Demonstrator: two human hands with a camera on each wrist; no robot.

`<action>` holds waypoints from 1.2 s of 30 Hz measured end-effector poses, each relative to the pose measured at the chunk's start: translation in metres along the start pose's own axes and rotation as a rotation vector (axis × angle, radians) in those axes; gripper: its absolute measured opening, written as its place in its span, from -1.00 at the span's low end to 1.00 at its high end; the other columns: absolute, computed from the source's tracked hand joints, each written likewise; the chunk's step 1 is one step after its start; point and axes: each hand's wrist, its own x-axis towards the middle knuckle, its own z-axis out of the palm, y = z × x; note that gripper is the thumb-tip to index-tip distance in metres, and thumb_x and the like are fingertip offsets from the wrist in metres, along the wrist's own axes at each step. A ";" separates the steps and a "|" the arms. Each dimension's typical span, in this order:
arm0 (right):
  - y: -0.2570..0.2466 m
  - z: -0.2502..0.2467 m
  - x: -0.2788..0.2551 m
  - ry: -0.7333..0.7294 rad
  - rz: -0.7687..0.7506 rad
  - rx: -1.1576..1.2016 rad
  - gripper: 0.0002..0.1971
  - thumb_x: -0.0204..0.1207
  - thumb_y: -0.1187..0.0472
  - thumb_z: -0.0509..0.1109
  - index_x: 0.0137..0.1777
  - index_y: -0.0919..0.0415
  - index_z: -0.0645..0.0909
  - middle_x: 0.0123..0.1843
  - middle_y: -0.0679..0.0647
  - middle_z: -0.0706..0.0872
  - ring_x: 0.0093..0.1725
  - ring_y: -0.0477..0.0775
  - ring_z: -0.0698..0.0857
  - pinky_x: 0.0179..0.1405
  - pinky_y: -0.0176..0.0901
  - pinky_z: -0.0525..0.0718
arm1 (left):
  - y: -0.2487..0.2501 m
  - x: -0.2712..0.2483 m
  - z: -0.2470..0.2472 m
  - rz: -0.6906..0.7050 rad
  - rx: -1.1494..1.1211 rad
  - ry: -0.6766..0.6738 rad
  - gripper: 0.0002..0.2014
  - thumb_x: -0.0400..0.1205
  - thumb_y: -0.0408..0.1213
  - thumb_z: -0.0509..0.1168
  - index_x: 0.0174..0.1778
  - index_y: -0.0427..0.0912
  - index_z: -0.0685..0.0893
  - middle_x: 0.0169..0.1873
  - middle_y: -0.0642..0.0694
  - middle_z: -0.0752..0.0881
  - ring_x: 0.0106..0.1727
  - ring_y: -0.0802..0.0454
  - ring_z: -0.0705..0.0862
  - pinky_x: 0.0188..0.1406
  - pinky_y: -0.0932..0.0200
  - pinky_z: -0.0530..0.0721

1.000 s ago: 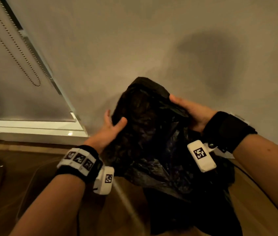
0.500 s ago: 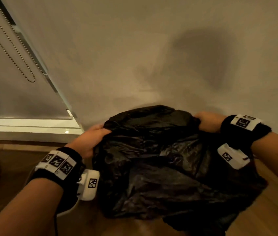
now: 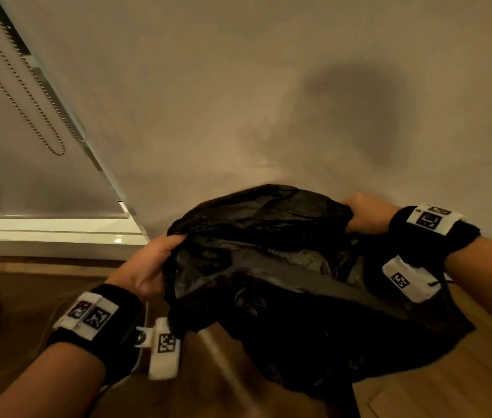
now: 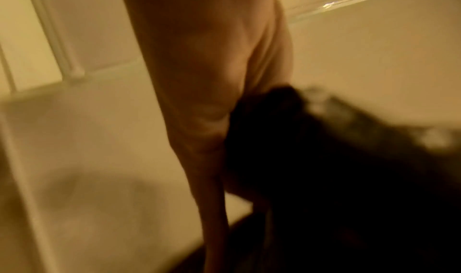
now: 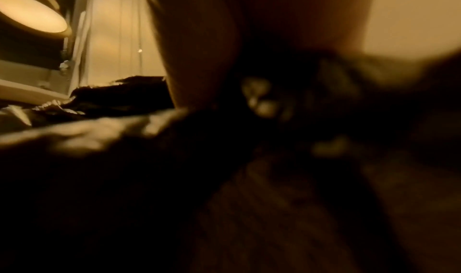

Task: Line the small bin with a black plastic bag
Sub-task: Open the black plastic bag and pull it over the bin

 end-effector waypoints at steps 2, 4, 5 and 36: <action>-0.002 0.007 -0.002 -0.099 0.066 0.237 -0.82 0.60 0.39 0.20 -0.18 0.23 0.58 -0.23 0.17 0.64 -0.33 0.04 0.58 -0.39 -0.23 0.49 | -0.009 -0.001 0.017 -0.017 -0.025 -0.030 -0.87 0.34 -0.36 0.44 -0.37 -0.34 0.86 -0.32 -0.27 0.85 -0.38 -0.08 0.84 -0.53 0.13 0.77; -0.007 0.016 -0.002 -0.242 0.087 0.862 -0.76 0.65 0.47 0.11 0.03 0.30 0.62 -0.09 0.23 0.70 -0.19 0.13 0.68 -0.23 -0.10 0.70 | -0.019 0.001 0.029 -0.090 0.019 -0.074 -0.69 0.64 -0.29 0.28 -0.30 -0.27 0.89 -0.18 -0.23 0.86 -0.23 -0.07 0.86 -0.30 0.12 0.83; -0.013 0.018 -0.003 -0.274 0.072 1.147 -0.75 0.64 0.47 0.14 0.14 0.33 0.62 -0.02 0.26 0.72 -0.11 0.19 0.71 -0.12 -0.02 0.76 | -0.023 0.004 0.032 -0.112 0.084 -0.098 -0.72 0.65 -0.26 0.27 -0.18 -0.22 0.90 -0.07 -0.20 0.86 -0.11 -0.05 0.86 -0.14 0.13 0.83; -0.028 0.021 -0.014 -0.486 -0.090 1.514 -0.28 -0.14 0.15 0.79 0.12 0.24 0.73 0.09 0.20 0.82 0.00 0.16 0.82 -0.02 -0.01 0.79 | -0.018 0.015 0.050 -0.062 0.180 0.056 -0.19 0.38 0.48 0.03 0.56 0.24 0.37 0.14 0.13 0.69 0.03 0.06 0.70 -0.02 0.08 0.64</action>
